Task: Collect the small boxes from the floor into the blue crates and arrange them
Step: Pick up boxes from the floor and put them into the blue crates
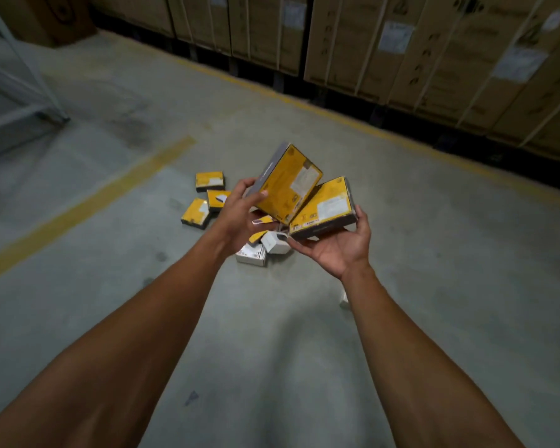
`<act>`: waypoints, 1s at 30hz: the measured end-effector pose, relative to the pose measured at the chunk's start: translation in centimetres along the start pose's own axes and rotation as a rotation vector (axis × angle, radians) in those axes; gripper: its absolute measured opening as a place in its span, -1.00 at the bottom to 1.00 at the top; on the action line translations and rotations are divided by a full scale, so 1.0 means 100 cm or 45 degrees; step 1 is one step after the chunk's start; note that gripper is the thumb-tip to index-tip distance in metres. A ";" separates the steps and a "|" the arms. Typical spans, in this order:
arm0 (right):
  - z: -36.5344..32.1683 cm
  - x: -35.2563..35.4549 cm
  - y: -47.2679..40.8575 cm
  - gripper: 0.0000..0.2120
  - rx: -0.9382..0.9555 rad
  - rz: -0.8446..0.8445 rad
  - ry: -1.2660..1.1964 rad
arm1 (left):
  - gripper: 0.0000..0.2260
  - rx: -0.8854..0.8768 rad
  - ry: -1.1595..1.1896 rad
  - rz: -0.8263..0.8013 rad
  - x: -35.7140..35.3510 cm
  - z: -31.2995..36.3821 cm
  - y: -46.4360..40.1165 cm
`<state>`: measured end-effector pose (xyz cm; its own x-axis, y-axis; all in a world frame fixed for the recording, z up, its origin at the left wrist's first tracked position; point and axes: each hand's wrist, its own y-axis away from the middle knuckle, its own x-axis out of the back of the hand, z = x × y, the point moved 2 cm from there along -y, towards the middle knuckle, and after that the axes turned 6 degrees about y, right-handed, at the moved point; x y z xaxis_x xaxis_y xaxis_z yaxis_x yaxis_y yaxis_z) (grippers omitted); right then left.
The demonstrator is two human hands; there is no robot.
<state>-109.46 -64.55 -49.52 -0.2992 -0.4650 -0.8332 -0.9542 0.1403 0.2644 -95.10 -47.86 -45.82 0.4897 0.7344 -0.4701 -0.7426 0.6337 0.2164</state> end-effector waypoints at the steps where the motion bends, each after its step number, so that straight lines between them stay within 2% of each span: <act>1: -0.012 -0.025 0.012 -0.11 -0.006 0.001 -0.013 | -0.80 0.008 0.035 0.019 -0.011 0.024 0.011; 6: -0.077 -0.170 0.065 0.03 -0.009 -0.069 -0.055 | -0.71 0.050 0.169 0.193 -0.077 0.163 0.063; 9: -0.119 -0.262 0.091 0.13 0.013 -0.098 0.039 | -0.65 0.036 0.195 0.270 -0.116 0.251 0.090; 11: -0.146 -0.320 0.105 0.01 0.041 -0.047 0.134 | -0.65 0.005 0.205 0.287 -0.141 0.310 0.108; 14: -0.181 -0.402 0.119 -0.35 0.053 0.101 0.236 | -0.65 -0.045 0.219 0.322 -0.168 0.399 0.138; 16: -0.202 -0.452 0.127 -0.47 0.090 0.218 0.362 | -0.59 -0.097 0.212 0.340 -0.178 0.454 0.155; 21: -0.233 -0.576 0.132 -0.60 0.174 0.331 0.727 | -0.53 -0.235 0.234 0.379 -0.178 0.580 0.200; 25: -0.224 -0.655 0.128 -0.49 0.228 0.242 0.560 | -0.59 -0.311 0.291 0.367 -0.151 0.650 0.230; 27: -0.211 -0.685 0.121 -0.46 0.208 0.222 0.488 | -0.71 -0.333 0.267 0.358 -0.132 0.676 0.244; 30: -0.180 -0.721 0.107 -0.41 0.108 0.192 0.461 | -0.88 -0.371 0.262 0.450 -0.097 0.707 0.266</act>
<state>-97.95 -45.24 22.09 -0.4288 -0.7097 -0.5589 -0.9014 0.2949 0.3171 -87.30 -20.97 24.97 0.1070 0.8102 -0.5763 -0.9579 0.2394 0.1587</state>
